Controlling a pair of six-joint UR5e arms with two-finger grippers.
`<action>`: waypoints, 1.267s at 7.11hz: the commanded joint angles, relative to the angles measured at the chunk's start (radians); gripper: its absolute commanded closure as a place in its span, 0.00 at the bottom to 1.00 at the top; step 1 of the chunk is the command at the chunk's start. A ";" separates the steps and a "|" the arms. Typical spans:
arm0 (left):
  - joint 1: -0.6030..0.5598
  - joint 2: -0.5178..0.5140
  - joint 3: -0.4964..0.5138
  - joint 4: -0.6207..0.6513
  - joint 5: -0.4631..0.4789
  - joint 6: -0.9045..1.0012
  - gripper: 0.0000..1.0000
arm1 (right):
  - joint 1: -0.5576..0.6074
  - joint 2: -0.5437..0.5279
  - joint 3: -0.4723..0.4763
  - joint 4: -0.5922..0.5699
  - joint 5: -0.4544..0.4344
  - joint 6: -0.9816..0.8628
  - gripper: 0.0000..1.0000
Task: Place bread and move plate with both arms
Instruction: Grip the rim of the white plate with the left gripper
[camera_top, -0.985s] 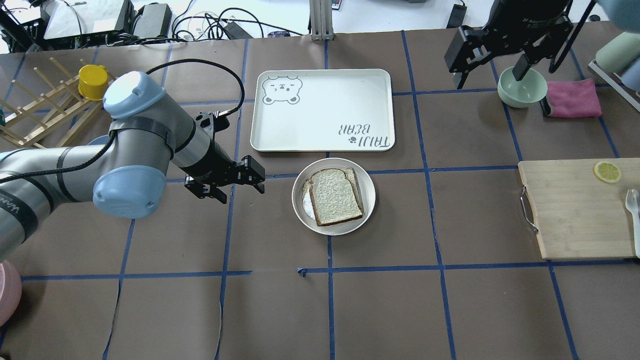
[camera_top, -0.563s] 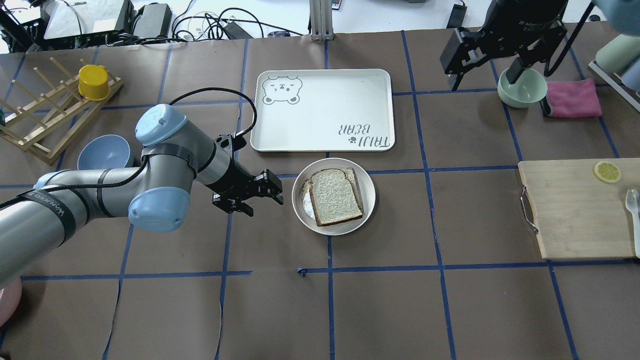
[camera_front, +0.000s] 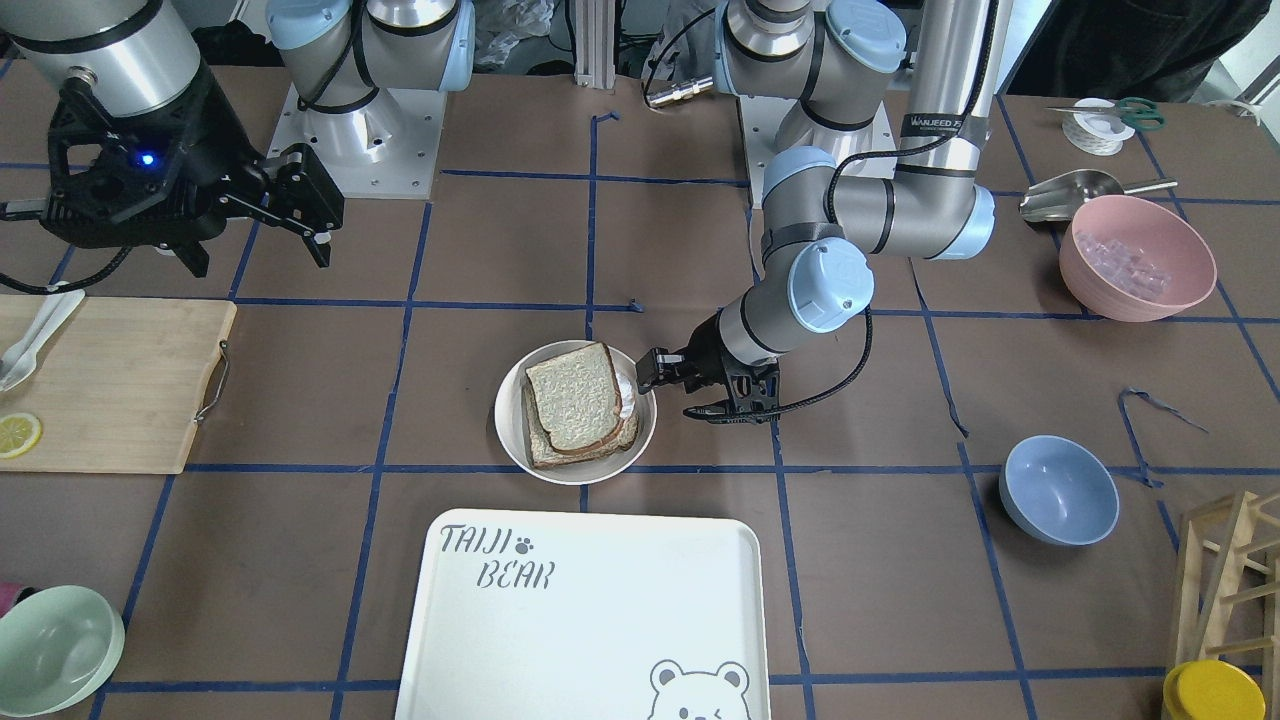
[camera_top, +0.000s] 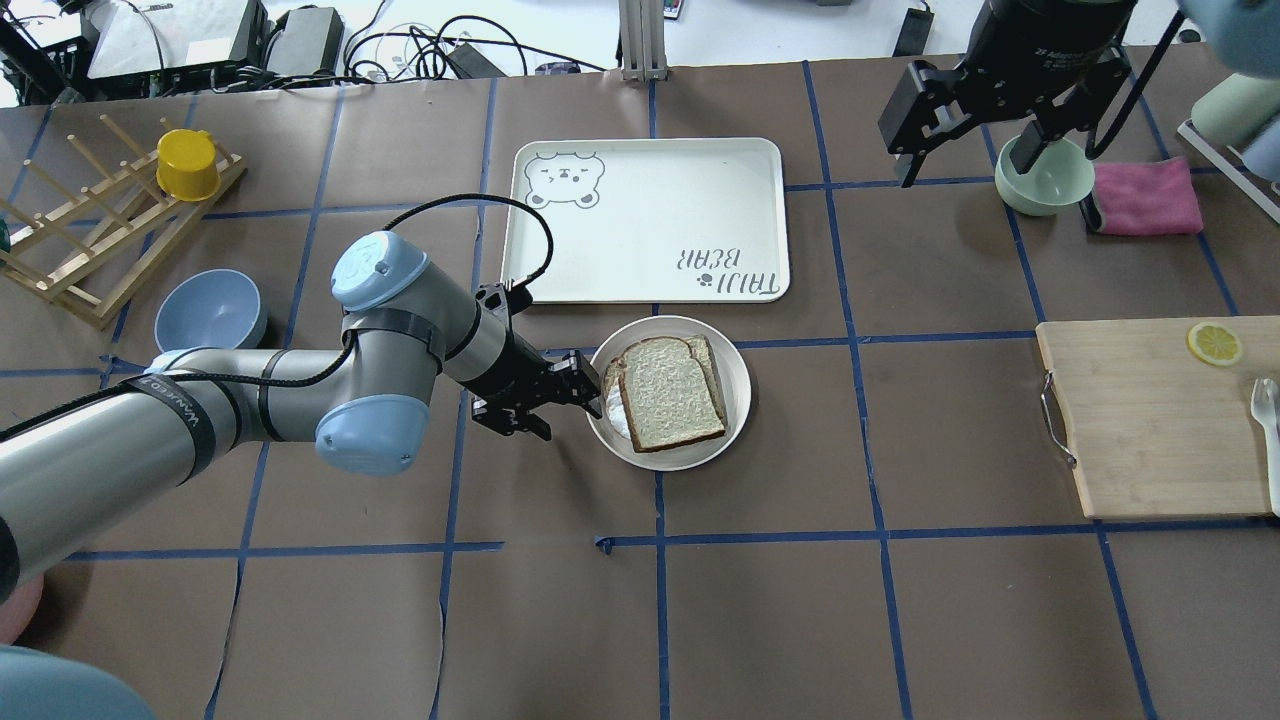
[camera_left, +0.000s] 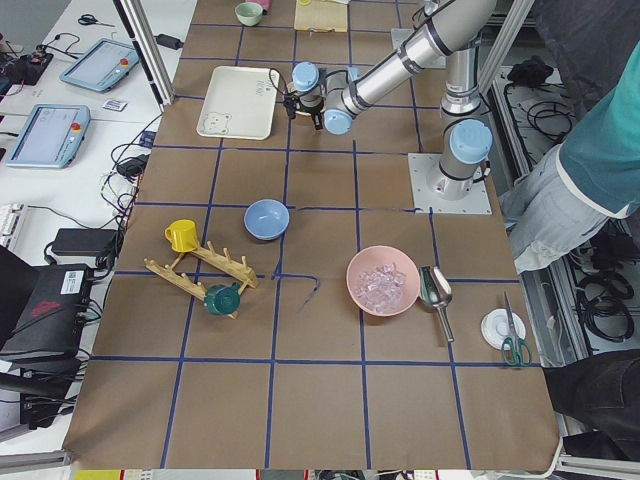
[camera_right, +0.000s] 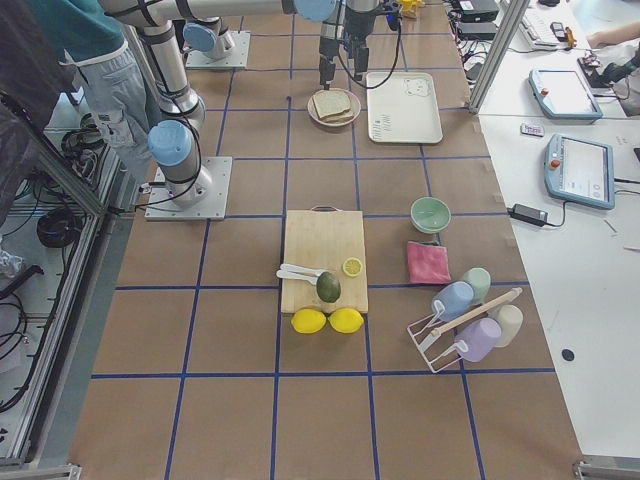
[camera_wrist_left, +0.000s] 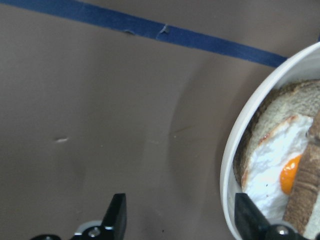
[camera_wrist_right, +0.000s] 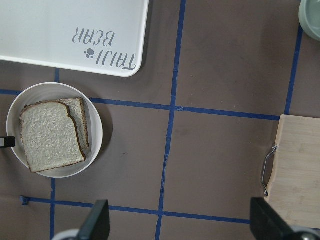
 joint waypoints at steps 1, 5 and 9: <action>-0.014 -0.011 0.001 0.016 -0.003 -0.007 0.43 | 0.000 0.000 0.001 -0.001 0.000 0.000 0.00; -0.014 -0.013 0.004 0.026 -0.003 -0.033 1.00 | 0.000 0.000 0.001 -0.001 0.002 0.000 0.00; 0.034 0.013 0.009 0.068 -0.095 -0.046 1.00 | 0.000 0.000 0.001 -0.001 0.002 0.000 0.00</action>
